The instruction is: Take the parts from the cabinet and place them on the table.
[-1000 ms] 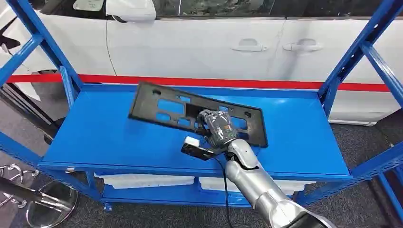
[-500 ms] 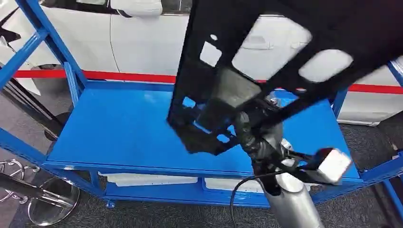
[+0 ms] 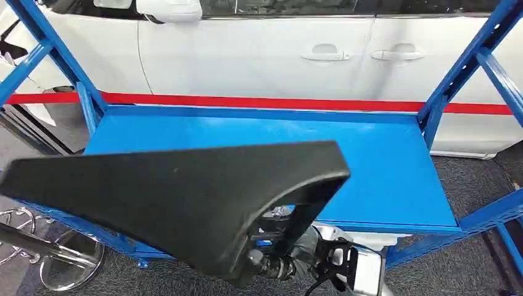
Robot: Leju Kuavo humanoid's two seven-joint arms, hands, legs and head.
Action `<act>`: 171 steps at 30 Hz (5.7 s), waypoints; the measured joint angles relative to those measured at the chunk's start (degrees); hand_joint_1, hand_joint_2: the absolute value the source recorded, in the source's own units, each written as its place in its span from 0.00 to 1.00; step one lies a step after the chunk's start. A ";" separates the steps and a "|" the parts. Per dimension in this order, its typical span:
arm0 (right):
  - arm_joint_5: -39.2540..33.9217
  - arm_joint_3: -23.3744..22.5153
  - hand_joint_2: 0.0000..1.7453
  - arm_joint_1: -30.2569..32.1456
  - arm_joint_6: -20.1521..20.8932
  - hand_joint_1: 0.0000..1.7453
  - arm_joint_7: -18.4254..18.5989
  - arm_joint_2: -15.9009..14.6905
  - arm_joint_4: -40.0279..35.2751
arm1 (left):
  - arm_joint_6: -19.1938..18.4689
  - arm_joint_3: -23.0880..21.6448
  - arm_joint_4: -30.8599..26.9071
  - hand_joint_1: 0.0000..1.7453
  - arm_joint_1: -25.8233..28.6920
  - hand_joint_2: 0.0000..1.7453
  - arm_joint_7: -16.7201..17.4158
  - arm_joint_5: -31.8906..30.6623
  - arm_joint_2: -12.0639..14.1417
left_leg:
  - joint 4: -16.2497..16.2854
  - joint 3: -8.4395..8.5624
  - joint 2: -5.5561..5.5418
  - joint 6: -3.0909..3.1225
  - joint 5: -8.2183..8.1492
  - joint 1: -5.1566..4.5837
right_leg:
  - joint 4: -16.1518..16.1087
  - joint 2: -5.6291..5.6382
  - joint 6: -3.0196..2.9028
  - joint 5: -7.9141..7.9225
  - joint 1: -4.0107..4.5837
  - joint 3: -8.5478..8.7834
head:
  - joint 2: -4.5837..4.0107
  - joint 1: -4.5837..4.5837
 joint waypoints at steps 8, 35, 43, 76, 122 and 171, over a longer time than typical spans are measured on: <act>1.07 1.13 1.00 -0.70 -2.97 1.00 -0.70 0.96 0.33 | -0.41 1.70 0.02 0.00 -0.14 1.00 0.20 0.06 0.00 | -1.30 -1.28 0.24 2.36 2.18 0.10 | 10.29 0.24 2.53 -7.66 -0.29 -4.30 | 0.00 0.04; 1.40 -2.91 1.00 6.90 -2.12 1.00 -6.78 -6.23 -4.61 | 0.81 1.92 0.02 0.00 1.05 1.00 -1.44 -2.25 -0.55 | -2.00 1.67 0.18 0.82 0.39 0.00 | -0.26 -0.33 2.10 0.18 0.09 0.76 | 0.00 0.02; 4.60 -3.89 1.00 7.26 -2.53 1.00 -6.53 -6.73 -4.90 | 1.51 2.14 0.02 0.00 1.27 1.00 -1.07 -2.34 -0.87 | -1.41 -2.09 0.76 2.12 2.90 0.12 | 13.32 0.07 3.47 -8.48 -0.95 -1.75 | 0.00 0.02; 13.86 -3.21 1.00 11.31 -11.08 1.00 -5.77 -12.07 -11.28 | -1.07 0.96 0.00 0.00 0.67 1.00 -0.31 -9.53 -0.85 | -1.27 -2.41 0.84 1.81 3.23 0.15 | 3.71 0.13 3.42 -4.11 -1.08 4.38 | 0.00 0.11; 9.20 -4.48 1.00 7.02 -7.60 1.00 -6.34 -15.76 -10.21 | 8.24 2.82 0.02 0.00 0.72 1.00 10.88 -11.30 0.20 | 16.51 -7.96 0.66 -0.80 -4.82 0.09 | -0.70 -0.49 0.20 -0.56 -0.61 1.20 | 0.00 0.02; 16.87 -6.47 1.00 9.41 -12.08 1.00 -7.72 -18.10 -12.07 | 8.48 7.08 -0.11 0.00 0.54 1.00 1.88 -11.41 3.13 | -1.57 0.79 3.23 2.25 0.82 -0.41 | 4.24 -1.28 2.08 -1.95 -0.32 1.21 | -0.02 0.04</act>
